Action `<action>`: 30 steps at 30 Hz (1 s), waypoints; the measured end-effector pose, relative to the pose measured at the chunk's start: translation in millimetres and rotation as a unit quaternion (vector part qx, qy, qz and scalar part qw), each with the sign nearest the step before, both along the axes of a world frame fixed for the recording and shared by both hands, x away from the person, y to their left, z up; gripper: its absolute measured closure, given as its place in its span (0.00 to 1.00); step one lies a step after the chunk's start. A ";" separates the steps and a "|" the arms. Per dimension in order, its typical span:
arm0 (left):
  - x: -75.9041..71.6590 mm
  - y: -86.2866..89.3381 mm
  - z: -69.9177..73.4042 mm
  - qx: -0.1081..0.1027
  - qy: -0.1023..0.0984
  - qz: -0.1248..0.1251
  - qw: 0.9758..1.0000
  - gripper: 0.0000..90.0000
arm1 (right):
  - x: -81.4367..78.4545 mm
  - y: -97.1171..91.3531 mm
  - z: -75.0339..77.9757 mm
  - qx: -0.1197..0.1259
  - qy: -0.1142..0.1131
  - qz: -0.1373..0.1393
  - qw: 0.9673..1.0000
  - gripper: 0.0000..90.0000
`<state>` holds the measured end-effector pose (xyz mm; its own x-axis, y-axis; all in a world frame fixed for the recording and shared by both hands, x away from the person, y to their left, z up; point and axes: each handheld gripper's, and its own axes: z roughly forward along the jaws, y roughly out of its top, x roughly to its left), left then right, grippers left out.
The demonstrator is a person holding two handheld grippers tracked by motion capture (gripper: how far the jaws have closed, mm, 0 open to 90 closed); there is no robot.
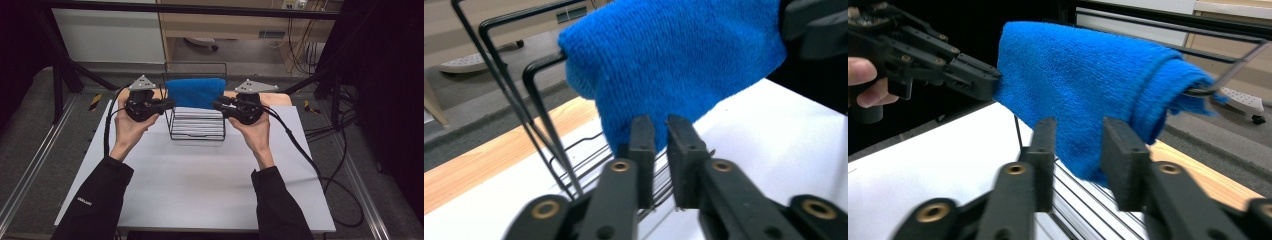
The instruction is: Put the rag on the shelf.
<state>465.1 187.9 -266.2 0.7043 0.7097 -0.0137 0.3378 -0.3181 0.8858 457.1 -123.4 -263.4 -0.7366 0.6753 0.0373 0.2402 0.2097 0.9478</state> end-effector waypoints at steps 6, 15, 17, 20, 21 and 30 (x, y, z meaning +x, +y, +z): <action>-10.2 13.5 -5.0 -0.004 0.009 -0.001 1.000 0.71 | -12.0 -20.7 2.1 0.003 -0.002 -0.016 1.000 0.47; -24.3 32.7 -30.1 0.007 0.023 0.007 1.000 0.43 | -23.5 -47.3 -8.6 -0.003 0.028 -0.028 0.999 0.18; -26.9 37.5 -36.6 0.007 0.027 0.008 1.000 0.39 | -25.5 -52.4 -11.5 -0.008 0.033 -0.030 0.999 0.14; -31.1 42.6 -47.2 0.013 0.030 0.010 0.999 0.31 | -28.2 -60.0 -17.0 -0.010 0.037 -0.034 0.999 0.09; -32.8 43.7 -51.0 0.016 0.031 0.012 0.999 0.29 | -29.2 -61.8 -19.8 -0.008 0.039 -0.036 0.999 0.07; -48.9 50.4 -89.9 0.028 0.040 0.020 0.999 0.13 | -37.0 -75.2 -54.2 -0.029 0.059 -0.041 0.997 0.02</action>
